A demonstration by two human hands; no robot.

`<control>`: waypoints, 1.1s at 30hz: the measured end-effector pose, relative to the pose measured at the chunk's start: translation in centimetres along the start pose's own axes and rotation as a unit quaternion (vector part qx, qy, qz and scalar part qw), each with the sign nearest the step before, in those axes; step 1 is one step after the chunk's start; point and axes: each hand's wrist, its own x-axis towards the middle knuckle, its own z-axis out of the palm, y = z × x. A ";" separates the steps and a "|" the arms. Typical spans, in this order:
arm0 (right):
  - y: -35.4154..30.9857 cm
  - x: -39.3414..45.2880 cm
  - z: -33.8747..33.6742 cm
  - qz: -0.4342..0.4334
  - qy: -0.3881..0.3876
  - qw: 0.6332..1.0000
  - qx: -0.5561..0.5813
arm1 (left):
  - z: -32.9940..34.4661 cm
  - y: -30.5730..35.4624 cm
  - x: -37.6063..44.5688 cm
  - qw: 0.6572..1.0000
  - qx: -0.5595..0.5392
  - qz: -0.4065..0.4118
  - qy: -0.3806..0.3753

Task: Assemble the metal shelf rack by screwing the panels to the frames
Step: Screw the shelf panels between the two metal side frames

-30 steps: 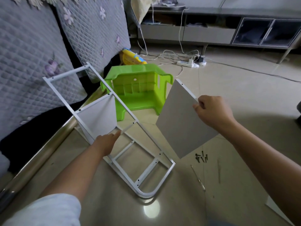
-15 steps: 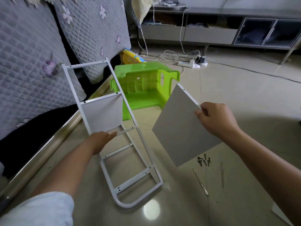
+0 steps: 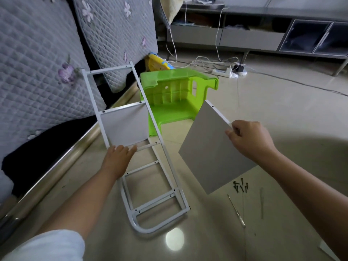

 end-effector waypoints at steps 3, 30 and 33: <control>-0.6 0.0 0.8 0.000 -0.021 1.000 -0.006 | 0.4 1.2 -1.4 0.975 -0.173 -0.101 0.098; -1.4 6.0 3.8 -0.105 -0.102 0.980 -0.133 | -4.5 -0.4 -1.4 0.921 -0.280 -0.254 -0.089; -1.5 6.4 5.1 -0.136 -0.121 0.971 -0.158 | -4.8 -0.9 -0.5 0.925 -0.274 -0.249 -0.083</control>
